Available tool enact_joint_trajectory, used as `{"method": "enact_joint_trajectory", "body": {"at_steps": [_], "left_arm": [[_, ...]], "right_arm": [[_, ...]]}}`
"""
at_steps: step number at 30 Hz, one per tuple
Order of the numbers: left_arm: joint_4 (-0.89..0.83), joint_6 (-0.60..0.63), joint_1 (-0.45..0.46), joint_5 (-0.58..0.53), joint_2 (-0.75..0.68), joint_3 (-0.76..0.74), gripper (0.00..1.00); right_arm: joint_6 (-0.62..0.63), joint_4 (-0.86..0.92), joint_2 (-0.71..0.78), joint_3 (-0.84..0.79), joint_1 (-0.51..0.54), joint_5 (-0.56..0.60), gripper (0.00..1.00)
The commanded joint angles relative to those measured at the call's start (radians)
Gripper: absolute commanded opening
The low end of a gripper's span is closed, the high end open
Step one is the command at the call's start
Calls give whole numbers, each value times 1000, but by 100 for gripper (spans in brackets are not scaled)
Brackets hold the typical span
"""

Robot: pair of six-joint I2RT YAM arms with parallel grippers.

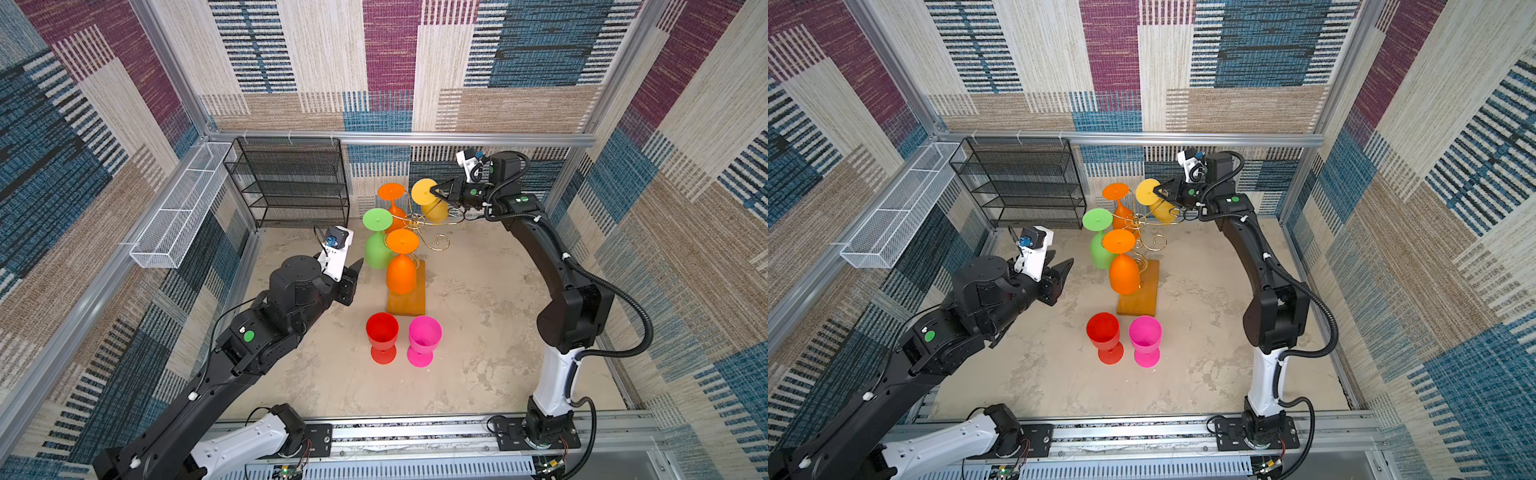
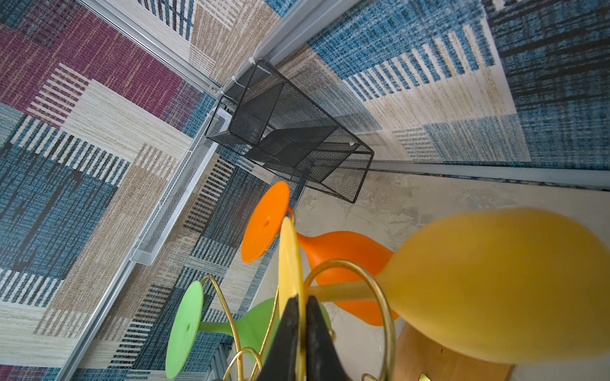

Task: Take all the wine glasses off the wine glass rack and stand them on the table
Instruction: 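Close the right gripper on the yellow glass foot on the rack, then lift the yellow glass up off the rack hook with the right gripper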

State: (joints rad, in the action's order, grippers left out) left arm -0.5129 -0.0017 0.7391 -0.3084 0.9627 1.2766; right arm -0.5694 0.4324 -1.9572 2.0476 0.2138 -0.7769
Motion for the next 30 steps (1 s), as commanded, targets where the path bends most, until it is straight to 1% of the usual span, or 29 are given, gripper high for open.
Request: {"method": "enact_joint_trajectory", "body": {"at_steps": [1,4,6,9,14,18,30], "left_arm": [[28,-34,-3,3,-5,-5,49],[29,-35,-4,6,-4,-6,49],[34,-37,-6,8,-7,-11,49],[34,-40,-7,11,-8,-15,49],[34,-41,-9,15,-7,-14,48],[33,-44,-9,15,-9,-16,49],[31,-47,-14,17,-13,-18,49]], "right_arm": [[-59,-57,26,-22,-8,-60,7],[-139,-163,49,-84,-25,-124,4],[-171,-211,57,-111,-33,-156,4],[-181,-228,63,-120,-41,-169,2],[-246,-321,88,-180,-53,-202,1],[-253,-332,102,-195,-62,-199,0],[-223,-308,155,-252,-88,-172,0]]}}
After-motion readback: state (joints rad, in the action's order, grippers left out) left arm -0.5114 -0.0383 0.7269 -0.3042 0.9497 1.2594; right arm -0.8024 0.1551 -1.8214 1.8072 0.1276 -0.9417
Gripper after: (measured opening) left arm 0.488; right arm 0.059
